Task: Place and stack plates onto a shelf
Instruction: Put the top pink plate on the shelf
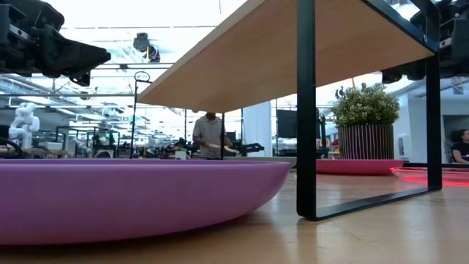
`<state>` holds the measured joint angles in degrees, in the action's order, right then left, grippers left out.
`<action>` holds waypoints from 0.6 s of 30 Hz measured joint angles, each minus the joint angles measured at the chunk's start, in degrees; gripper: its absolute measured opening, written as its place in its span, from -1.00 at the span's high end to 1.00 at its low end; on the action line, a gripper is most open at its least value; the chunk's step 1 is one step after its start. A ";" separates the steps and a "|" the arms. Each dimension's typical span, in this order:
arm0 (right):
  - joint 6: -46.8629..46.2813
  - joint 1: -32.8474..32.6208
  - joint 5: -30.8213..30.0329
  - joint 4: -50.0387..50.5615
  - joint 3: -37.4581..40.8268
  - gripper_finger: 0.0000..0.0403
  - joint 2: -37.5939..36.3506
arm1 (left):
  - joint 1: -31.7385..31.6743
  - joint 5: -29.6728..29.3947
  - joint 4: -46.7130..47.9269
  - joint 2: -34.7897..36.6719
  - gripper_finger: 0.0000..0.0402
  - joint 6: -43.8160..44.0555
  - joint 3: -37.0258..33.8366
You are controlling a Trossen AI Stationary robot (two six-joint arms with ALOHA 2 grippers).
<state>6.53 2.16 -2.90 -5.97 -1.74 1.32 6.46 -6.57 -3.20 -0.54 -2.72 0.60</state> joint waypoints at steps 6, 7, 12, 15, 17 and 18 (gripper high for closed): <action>-7.11 0.00 0.02 0.20 -1.27 1.00 3.18 | -0.02 0.01 0.00 0.01 0.65 0.00 0.02; -7.43 0.00 0.07 0.28 -1.49 1.00 3.80 | -0.01 0.01 0.00 0.01 0.65 0.00 0.01; -7.59 0.00 0.16 0.15 -5.75 1.00 6.69 | 0.00 0.00 0.00 0.00 0.65 0.00 0.01; -7.53 0.00 0.16 0.30 -9.90 1.00 8.96 | -0.02 0.01 0.00 0.02 0.65 0.00 0.00; -7.44 0.00 0.18 0.32 -13.24 1.00 10.77 | -0.01 0.01 0.00 0.00 0.65 0.00 0.02; -7.40 0.00 0.18 0.58 -15.15 1.00 11.84 | 0.00 0.02 0.00 0.01 0.65 0.00 0.02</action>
<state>-0.87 2.15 -2.72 -5.39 -16.89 13.15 6.46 -6.55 -3.20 -0.53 -2.72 0.62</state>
